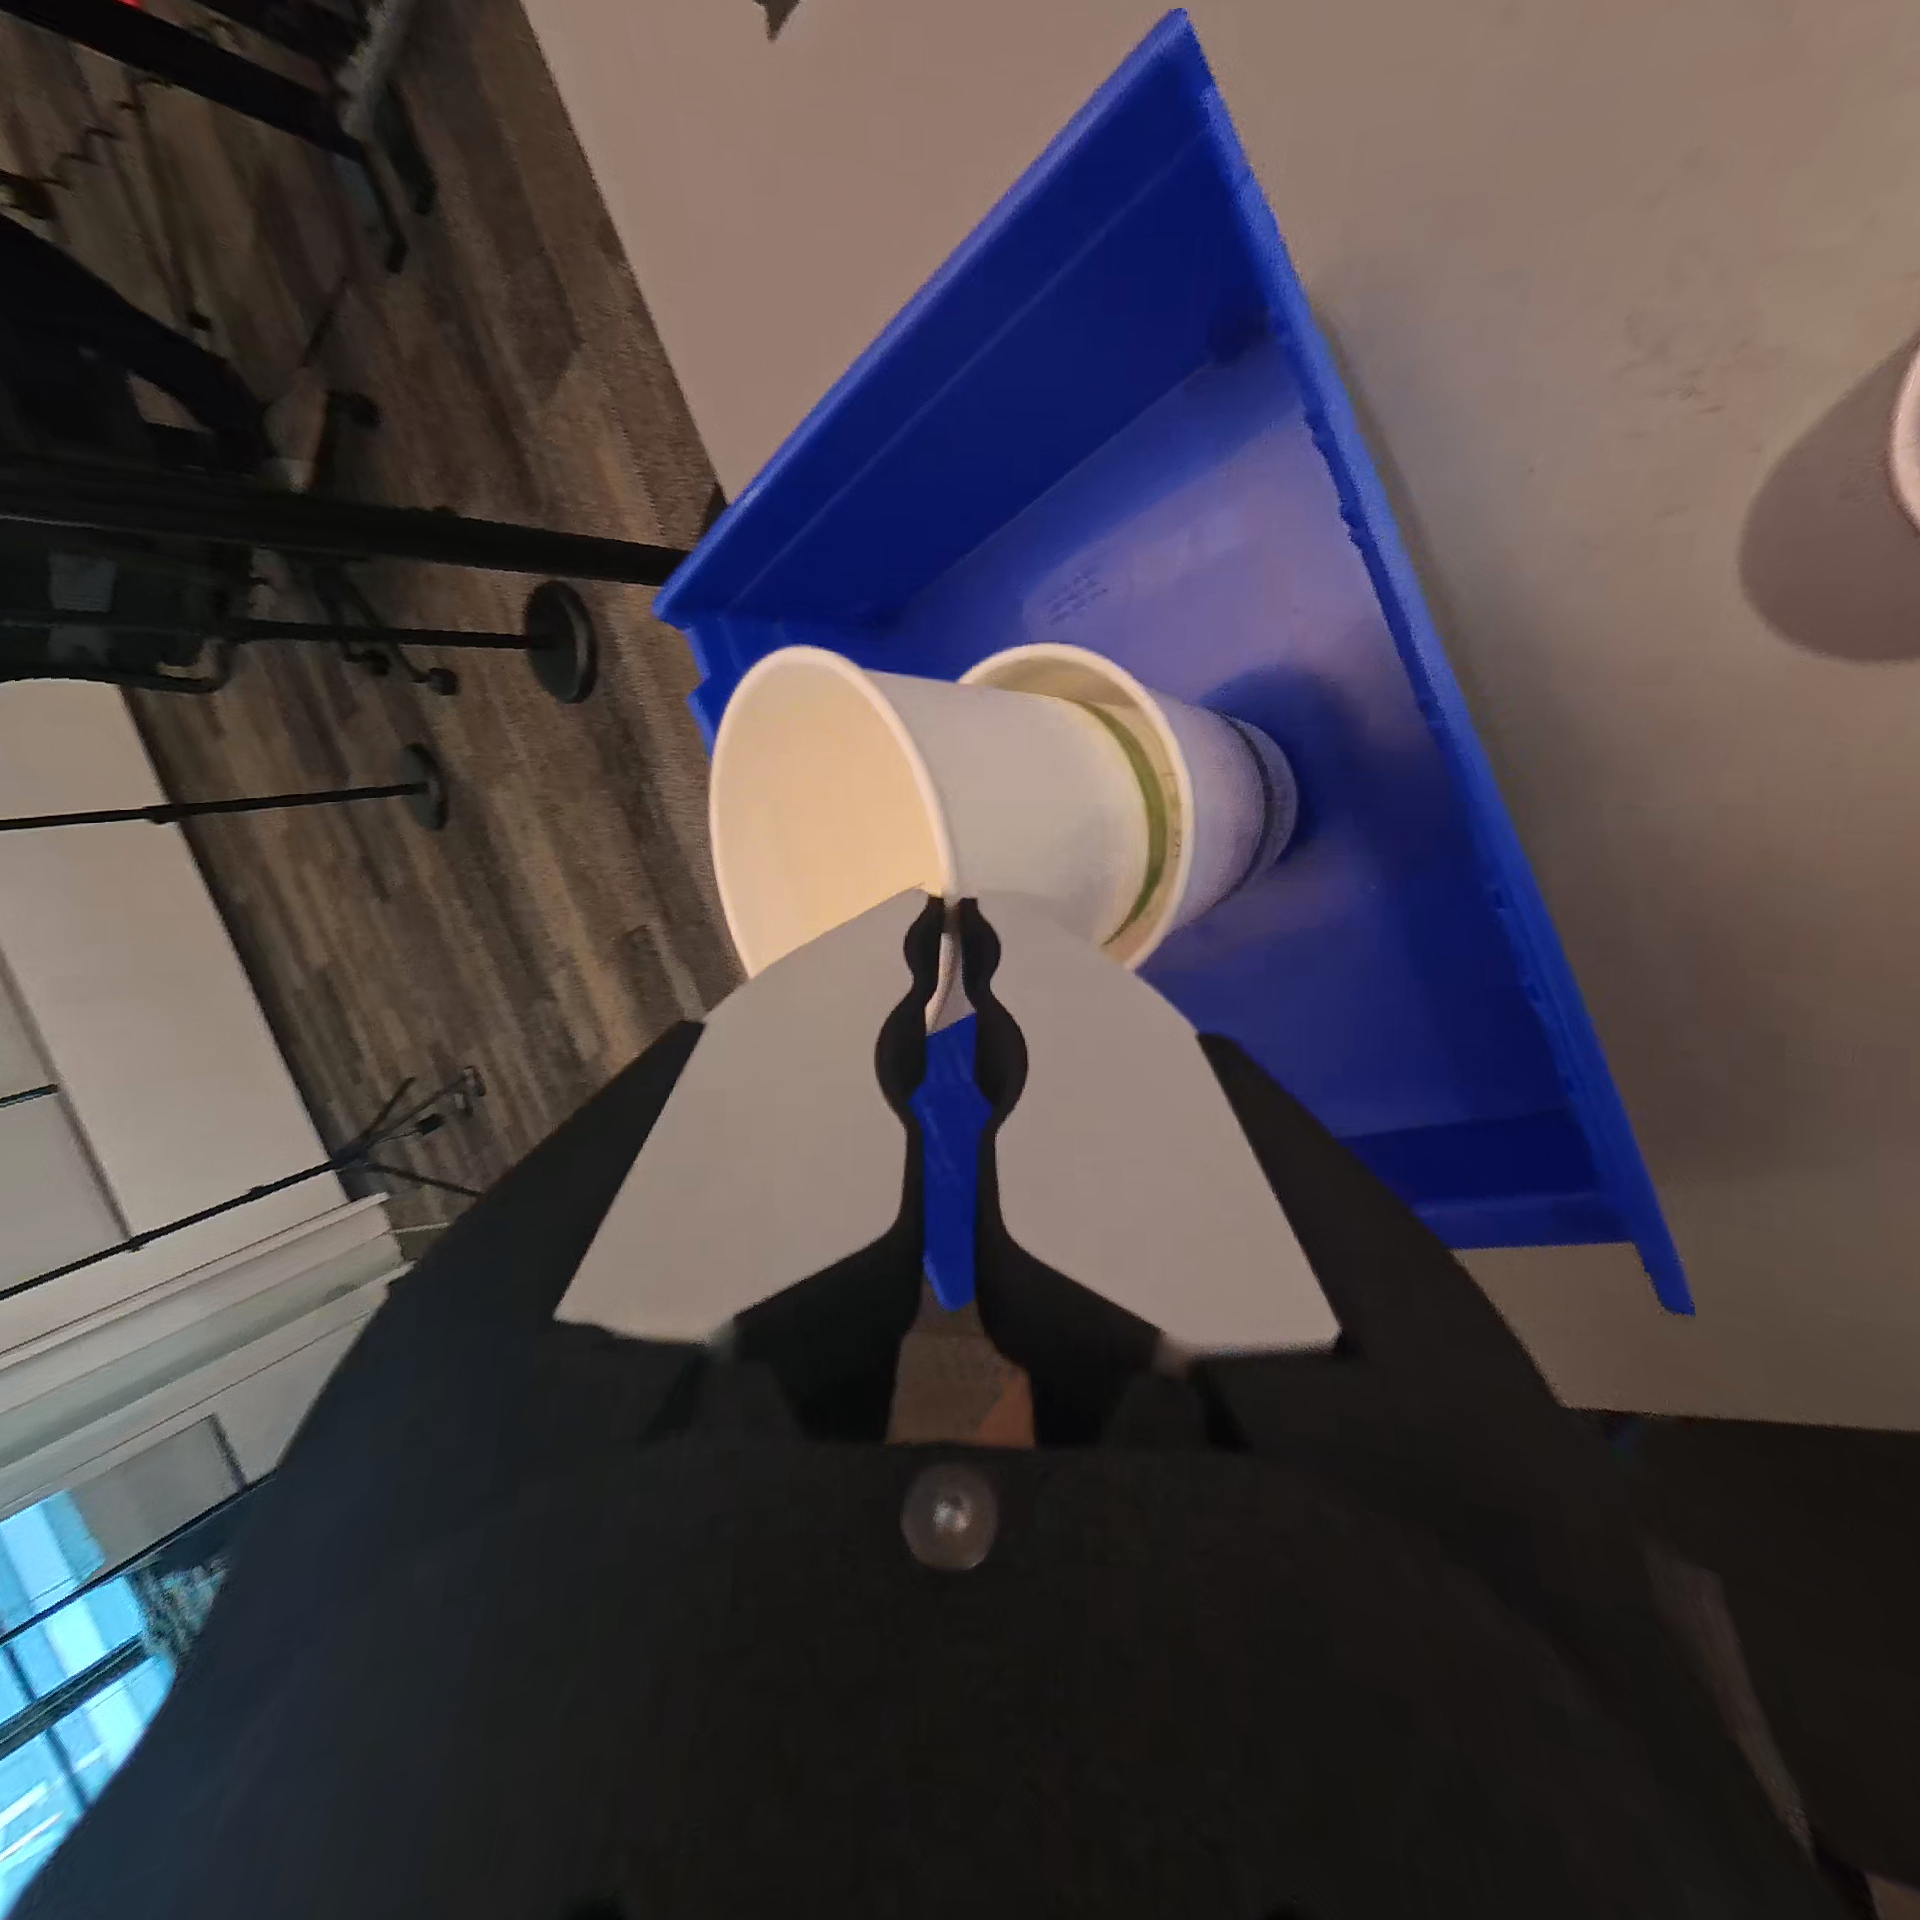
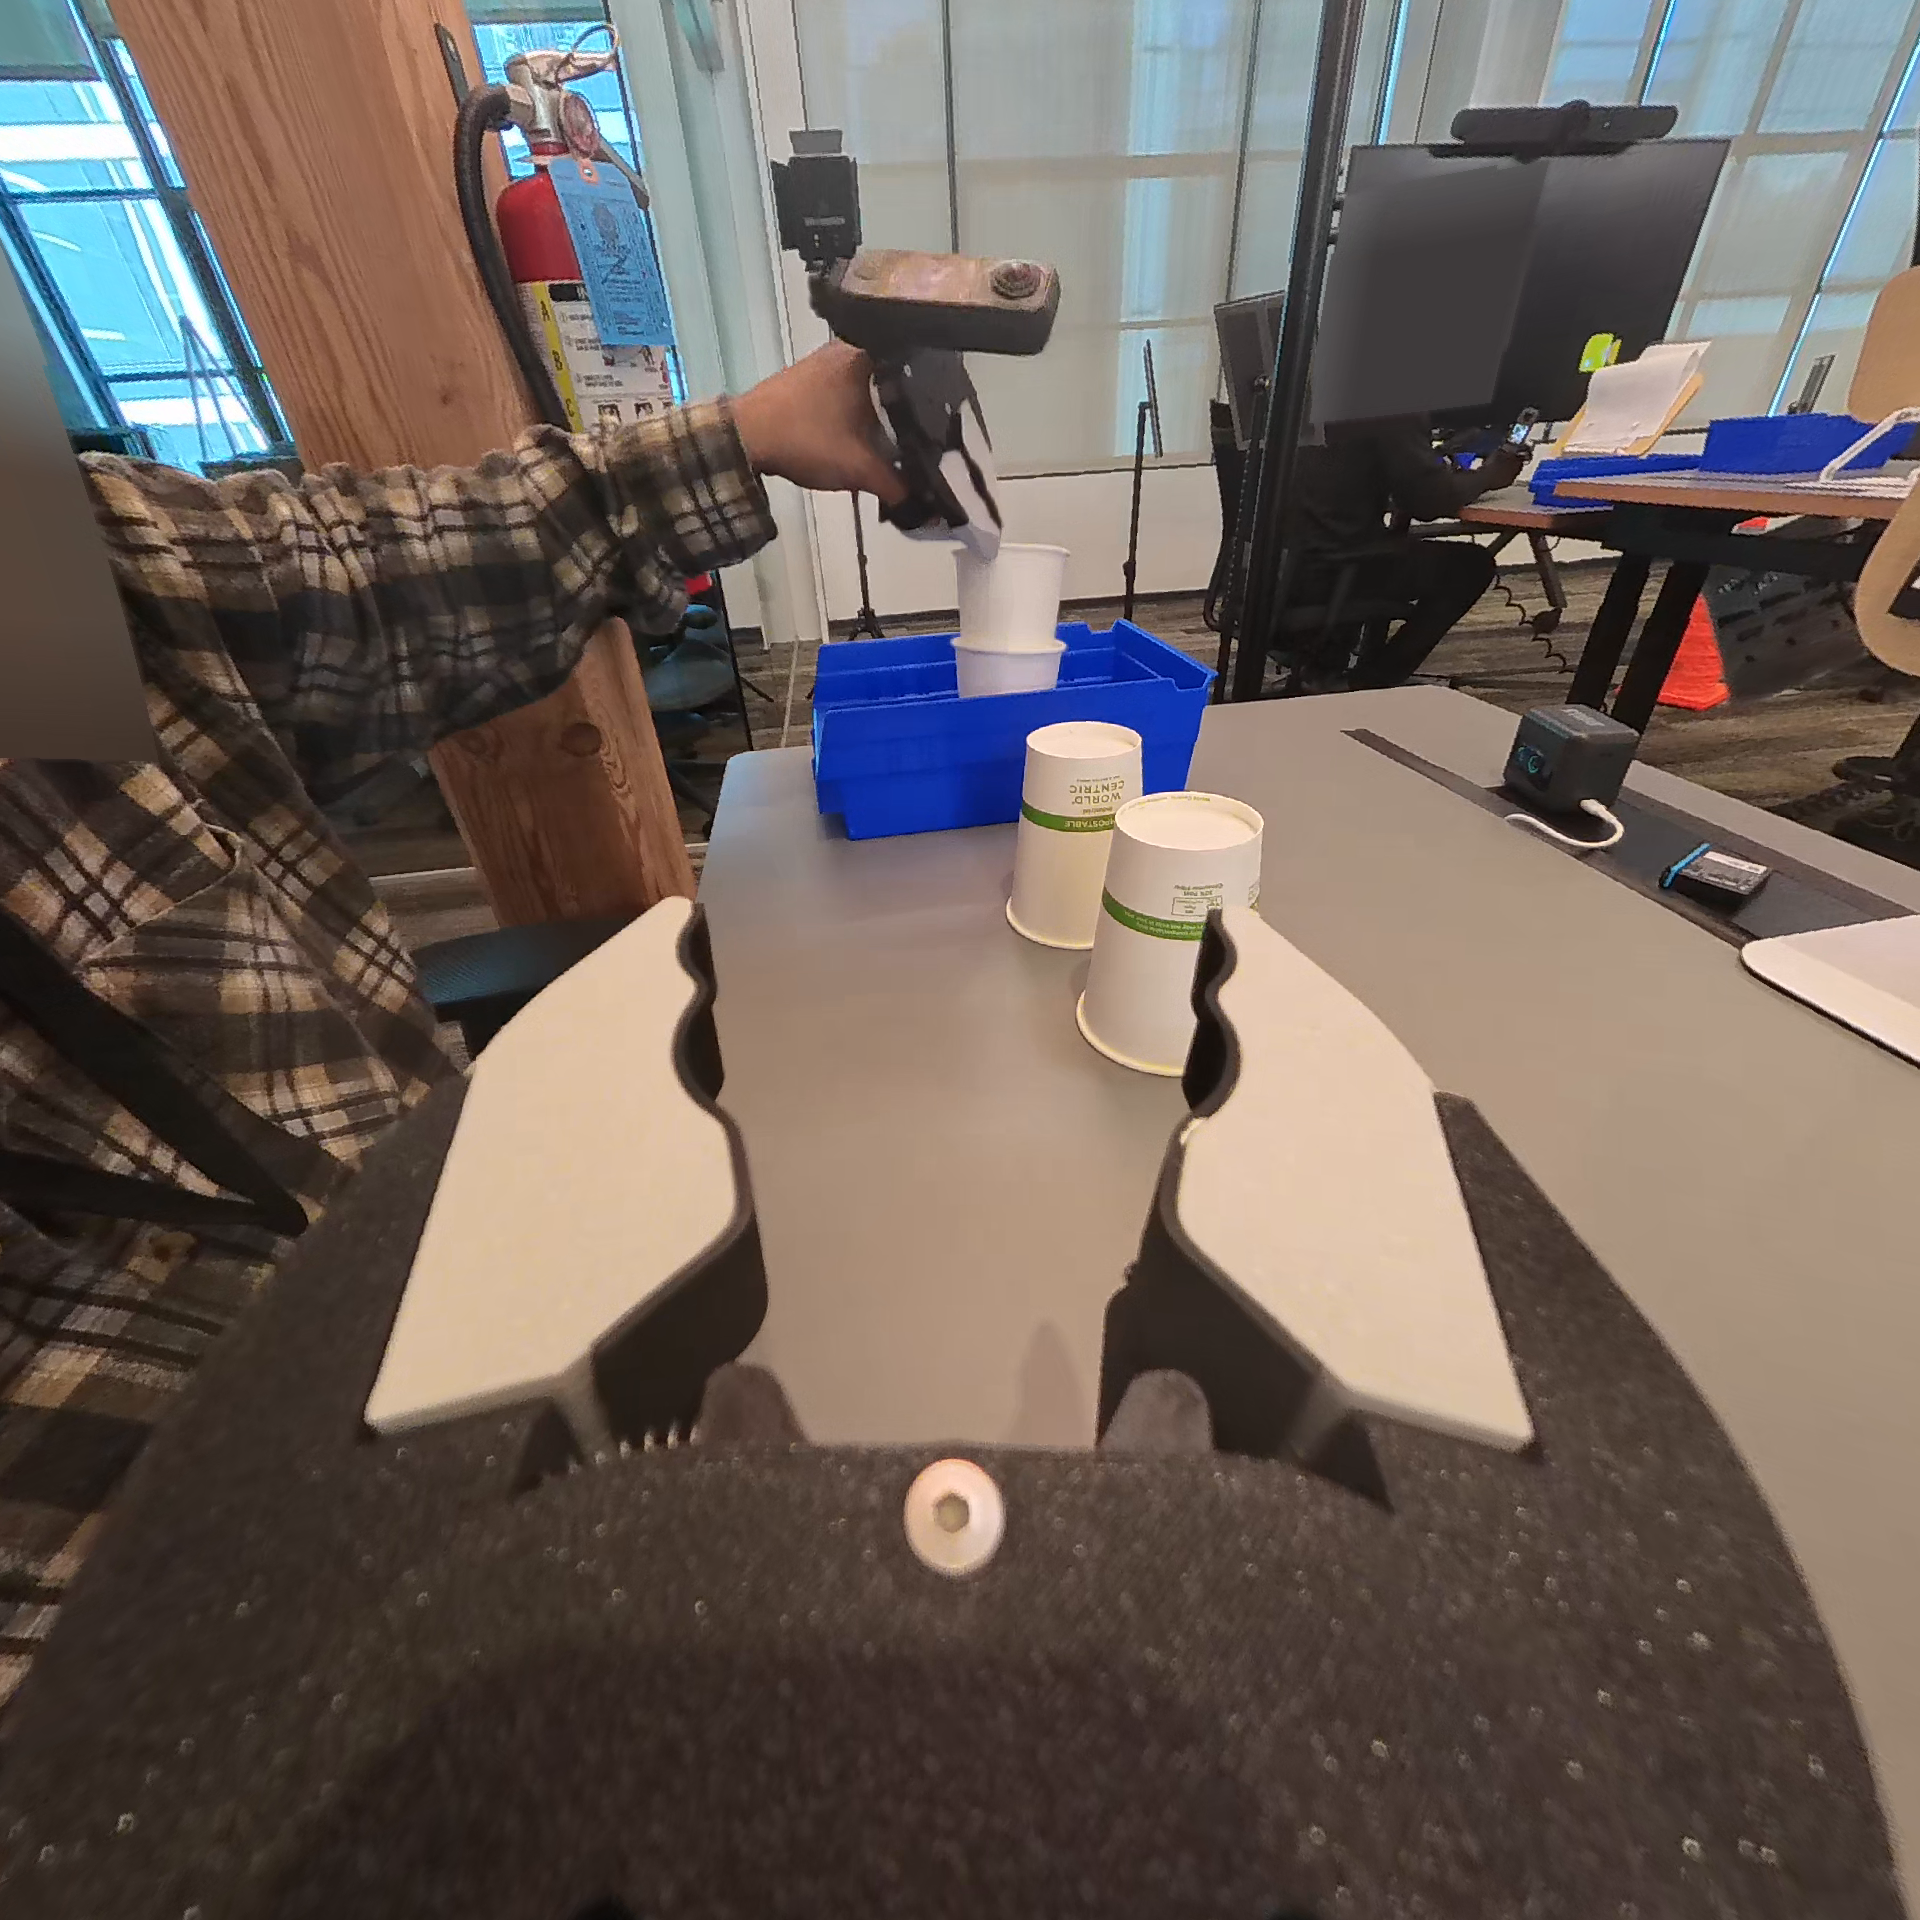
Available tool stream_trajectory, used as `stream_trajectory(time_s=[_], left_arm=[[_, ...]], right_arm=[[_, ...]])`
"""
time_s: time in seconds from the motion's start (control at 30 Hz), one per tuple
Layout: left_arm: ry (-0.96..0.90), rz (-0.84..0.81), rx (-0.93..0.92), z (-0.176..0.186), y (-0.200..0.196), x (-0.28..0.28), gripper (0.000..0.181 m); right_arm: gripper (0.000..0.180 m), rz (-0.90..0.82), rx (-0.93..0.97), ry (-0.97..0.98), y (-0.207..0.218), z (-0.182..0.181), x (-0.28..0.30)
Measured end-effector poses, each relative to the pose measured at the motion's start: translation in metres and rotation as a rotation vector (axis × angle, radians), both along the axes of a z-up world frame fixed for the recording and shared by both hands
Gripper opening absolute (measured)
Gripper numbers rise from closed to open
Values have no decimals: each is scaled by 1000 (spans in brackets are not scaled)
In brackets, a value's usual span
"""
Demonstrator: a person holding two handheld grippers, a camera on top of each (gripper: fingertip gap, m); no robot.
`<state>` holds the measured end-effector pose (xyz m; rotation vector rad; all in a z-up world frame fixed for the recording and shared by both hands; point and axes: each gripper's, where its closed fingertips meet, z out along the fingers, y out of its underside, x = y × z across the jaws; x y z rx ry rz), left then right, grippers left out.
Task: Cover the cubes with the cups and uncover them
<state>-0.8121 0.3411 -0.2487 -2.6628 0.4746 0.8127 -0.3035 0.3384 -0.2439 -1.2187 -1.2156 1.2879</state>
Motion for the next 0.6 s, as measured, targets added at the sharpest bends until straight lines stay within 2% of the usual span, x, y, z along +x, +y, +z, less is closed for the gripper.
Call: stream_trajectory(time_s=[0.2, 0.43, 0.6], left_arm=[[66, 8, 88, 25, 1, -8, 2], [41, -1, 193, 70, -2, -4, 2], [-50, -34, 298, 97, -1, 10, 2]], right_arm=[[88, 2, -3, 6, -1, 0, -1], [92, -9, -6, 44, -1, 7, 0], [98, -33, -18, 73, -1, 10, 1]])
